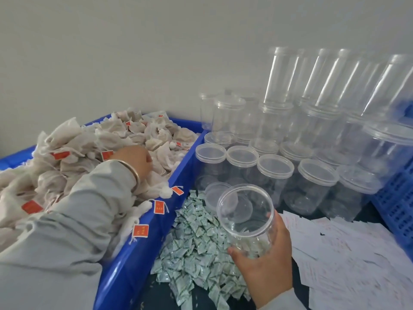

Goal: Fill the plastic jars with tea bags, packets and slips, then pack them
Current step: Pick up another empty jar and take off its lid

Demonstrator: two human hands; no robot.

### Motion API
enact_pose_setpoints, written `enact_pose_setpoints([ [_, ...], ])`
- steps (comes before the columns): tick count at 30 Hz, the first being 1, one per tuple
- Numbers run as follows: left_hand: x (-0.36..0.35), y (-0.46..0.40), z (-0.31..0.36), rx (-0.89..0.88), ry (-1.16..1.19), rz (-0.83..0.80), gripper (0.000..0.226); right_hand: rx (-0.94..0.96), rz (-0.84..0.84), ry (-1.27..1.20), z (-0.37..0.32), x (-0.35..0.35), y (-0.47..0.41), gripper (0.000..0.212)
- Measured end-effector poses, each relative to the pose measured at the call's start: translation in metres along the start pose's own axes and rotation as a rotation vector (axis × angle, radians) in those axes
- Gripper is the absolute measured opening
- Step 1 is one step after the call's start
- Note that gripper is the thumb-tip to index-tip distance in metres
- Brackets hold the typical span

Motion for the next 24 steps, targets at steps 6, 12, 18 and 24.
enact_pose_setpoints([
  [6,-0.002,0.001,0.003,-0.016,0.07,0.054,0.038,0.009,-0.044,-0.02,-0.006,-0.009,0.001,0.115],
  [12,-0.013,-0.007,0.005,0.001,-0.023,-0.074,0.038,0.006,-0.082,-0.075,-0.012,-0.017,0.0,0.115],
  [18,-0.007,0.0,0.0,0.017,0.108,0.224,0.027,-0.01,-0.119,-0.042,-0.004,-0.007,0.001,0.115],
  [24,0.015,0.017,0.007,-0.067,0.538,0.782,0.027,0.002,-0.13,0.01,-0.002,-0.011,0.001,0.108],
])
Point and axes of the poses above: each hand's wrist, its own y-axis away from the middle knuckle, its own x-axis out of the back of the hand, z = x × y, the point moved 1 cm from there along -y, towards the middle knuckle, and after that the axes turned 9 degrees about -x, right-handed, at the moved point
